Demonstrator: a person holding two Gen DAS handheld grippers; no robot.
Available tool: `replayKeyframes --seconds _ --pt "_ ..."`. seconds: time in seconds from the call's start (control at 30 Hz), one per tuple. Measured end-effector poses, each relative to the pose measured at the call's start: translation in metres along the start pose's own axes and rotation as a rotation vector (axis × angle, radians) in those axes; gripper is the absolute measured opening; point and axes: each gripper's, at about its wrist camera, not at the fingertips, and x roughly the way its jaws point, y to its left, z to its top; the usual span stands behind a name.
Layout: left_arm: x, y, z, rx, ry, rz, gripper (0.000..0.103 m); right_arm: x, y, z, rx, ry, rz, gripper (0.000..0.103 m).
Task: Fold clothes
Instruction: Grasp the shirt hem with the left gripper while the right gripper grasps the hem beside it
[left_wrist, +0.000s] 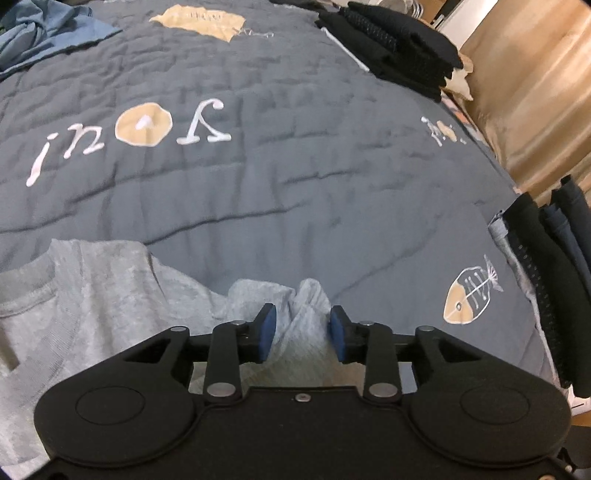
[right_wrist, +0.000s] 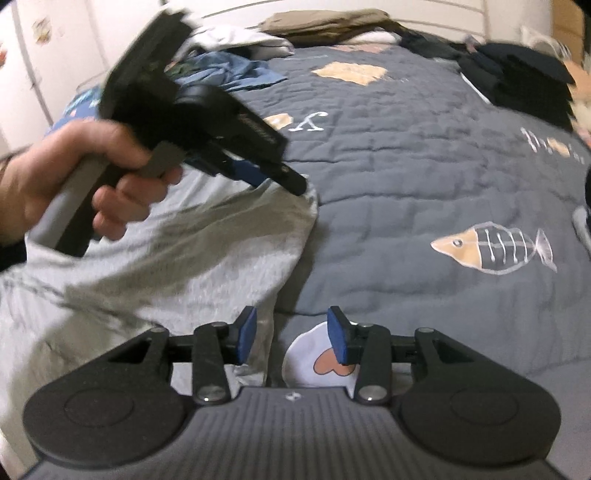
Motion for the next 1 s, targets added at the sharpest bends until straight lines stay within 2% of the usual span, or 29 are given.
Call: replayKeyframes --seconds 0.2,0.33,0.5,0.53,0.6,0.63,0.67,0.83,1.0 --pt "0.006 0.001 -0.002 -0.011 0.017 -0.008 0.036 -0.019 0.0 -0.002 -0.053 -0.041 0.088 0.043" --pt "0.009 -0.001 0.0 -0.001 0.023 0.0 0.037 -0.029 0.009 -0.008 -0.128 -0.052 0.137 0.052" --pt "0.015 -0.003 0.001 0.021 0.034 0.016 0.034 -0.008 0.022 -0.013 -0.183 0.001 0.07 0.055" --pt "0.016 -0.004 0.001 0.027 0.037 0.021 0.027 -0.002 0.022 -0.013 -0.172 0.014 0.059 0.054" --pt "0.019 -0.005 0.0 0.041 0.048 0.023 0.016 0.007 0.021 -0.014 -0.156 0.032 0.046 0.04" --pt "0.018 -0.006 0.001 0.041 0.043 0.025 0.011 0.01 0.022 -0.015 -0.159 0.04 0.041 0.017" --pt "0.018 -0.006 0.002 0.041 0.039 0.027 0.007 0.011 0.023 -0.015 -0.165 0.044 0.045 0.005" --pt "0.01 -0.002 0.009 0.013 -0.02 0.034 0.004 0.002 0.025 -0.021 -0.223 0.048 0.047 0.004" --pt "0.018 -0.003 0.012 0.022 0.014 0.038 0.005 -0.002 0.025 -0.03 -0.282 0.078 0.047 0.004"
